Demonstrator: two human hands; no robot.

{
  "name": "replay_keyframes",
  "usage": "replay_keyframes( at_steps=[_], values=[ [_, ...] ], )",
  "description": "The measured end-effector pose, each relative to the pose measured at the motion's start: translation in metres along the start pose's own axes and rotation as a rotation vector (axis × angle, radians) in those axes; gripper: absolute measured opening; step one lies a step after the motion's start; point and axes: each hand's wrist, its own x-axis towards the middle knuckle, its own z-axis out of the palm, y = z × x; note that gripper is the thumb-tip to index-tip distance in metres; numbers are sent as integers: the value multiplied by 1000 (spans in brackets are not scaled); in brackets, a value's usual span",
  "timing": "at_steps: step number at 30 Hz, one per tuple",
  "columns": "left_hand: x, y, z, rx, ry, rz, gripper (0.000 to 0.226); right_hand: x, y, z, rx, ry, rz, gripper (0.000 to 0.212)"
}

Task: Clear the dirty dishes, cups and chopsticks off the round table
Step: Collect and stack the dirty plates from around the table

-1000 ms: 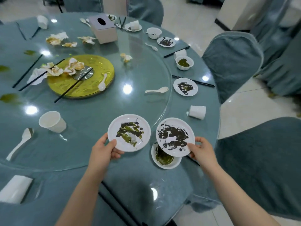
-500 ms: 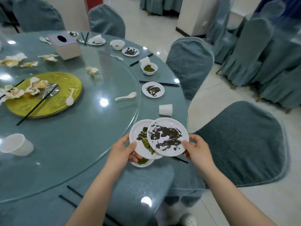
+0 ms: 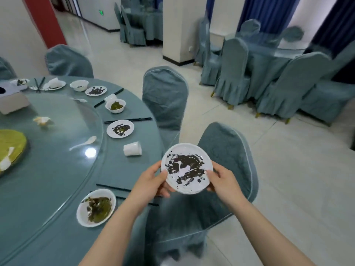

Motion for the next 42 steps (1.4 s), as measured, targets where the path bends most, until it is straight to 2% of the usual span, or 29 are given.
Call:
replay_keyframes(
  at_steps=[4,7,10,16,23,32,37,42],
  values=[
    [27,10,93,14,-81,52,24,-7,14,-94,-69,126,-16,36],
    [45,11,161,39,-132,69,26,-18,25,-161,-32,207,-6,37],
    [61,10,225,69,-181,70,27,-29,39,-226,25,264,26,30],
    [89,15,321,83,-258,58,30,-29,61,-318,15,358,81,26],
    [143,27,389,106,-237,56,26,4,86,-403,98,454,170,21],
    [262,44,464,32,-170,65,24,109,102,-509,35,427,232,15],
    [325,73,491,18,-95,109,24,175,94,-562,3,459,146,13],
    [364,87,485,-4,47,97,24,246,91,-580,3,333,118,13]
  ],
)
